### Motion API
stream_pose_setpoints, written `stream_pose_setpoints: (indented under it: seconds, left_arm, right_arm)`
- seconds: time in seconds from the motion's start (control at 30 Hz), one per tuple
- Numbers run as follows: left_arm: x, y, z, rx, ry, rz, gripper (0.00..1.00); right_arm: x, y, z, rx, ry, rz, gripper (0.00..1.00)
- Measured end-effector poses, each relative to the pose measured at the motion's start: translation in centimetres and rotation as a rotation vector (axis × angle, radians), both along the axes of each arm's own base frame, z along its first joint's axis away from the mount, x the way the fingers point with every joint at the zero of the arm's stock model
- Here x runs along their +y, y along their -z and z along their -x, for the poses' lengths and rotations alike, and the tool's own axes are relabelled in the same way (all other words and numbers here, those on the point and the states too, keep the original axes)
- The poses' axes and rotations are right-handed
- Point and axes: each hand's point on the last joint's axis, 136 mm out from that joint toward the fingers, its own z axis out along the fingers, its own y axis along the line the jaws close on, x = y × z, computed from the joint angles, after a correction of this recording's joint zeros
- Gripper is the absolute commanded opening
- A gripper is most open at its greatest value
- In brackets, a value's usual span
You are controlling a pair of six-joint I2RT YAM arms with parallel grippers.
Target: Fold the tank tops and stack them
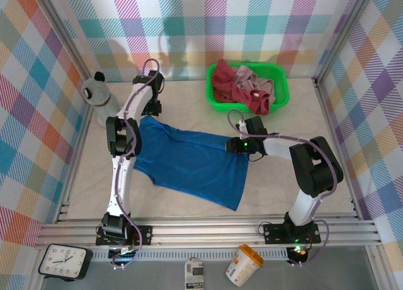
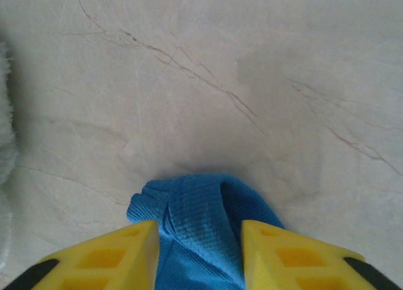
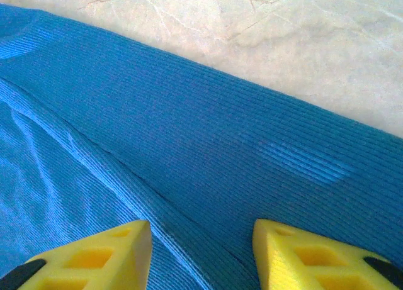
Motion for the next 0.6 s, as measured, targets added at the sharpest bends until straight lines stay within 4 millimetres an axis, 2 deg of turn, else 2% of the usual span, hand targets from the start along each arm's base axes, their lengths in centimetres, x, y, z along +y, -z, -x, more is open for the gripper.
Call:
stream_pose_setpoints:
  seconds: [0.07,0.2,0.23,0.43,0.6]
  left_arm:
    - [0.3,0.4,0.0,0.010,-0.002,0.003,0.26]
    - [0.3,0.8,0.1,0.021,0.004,0.020,0.02]
    - [0.3,0.9,0.1,0.023,0.004,0.024,0.00]
    - [0.3,2.6,2.0,0.078,0.010,0.035,0.00]
    - [0.3,1.5,4.1,0.068,0.015,0.055,0.00]
  right_arm:
    - [0.0,0.0,0.0,0.000,0.000,0.000,0.47]
    - [0.0,0.0,0.0,0.000,0.001,0.000,0.47]
    - [0.0,0.0,0.0,0.001,0.001,0.000,0.47]
    - [0.0,0.1,-0.1,-0.001,0.001,0.000,0.47]
    - [0.0,0.2,-0.1,-0.002,0.001,-0.001,0.46]
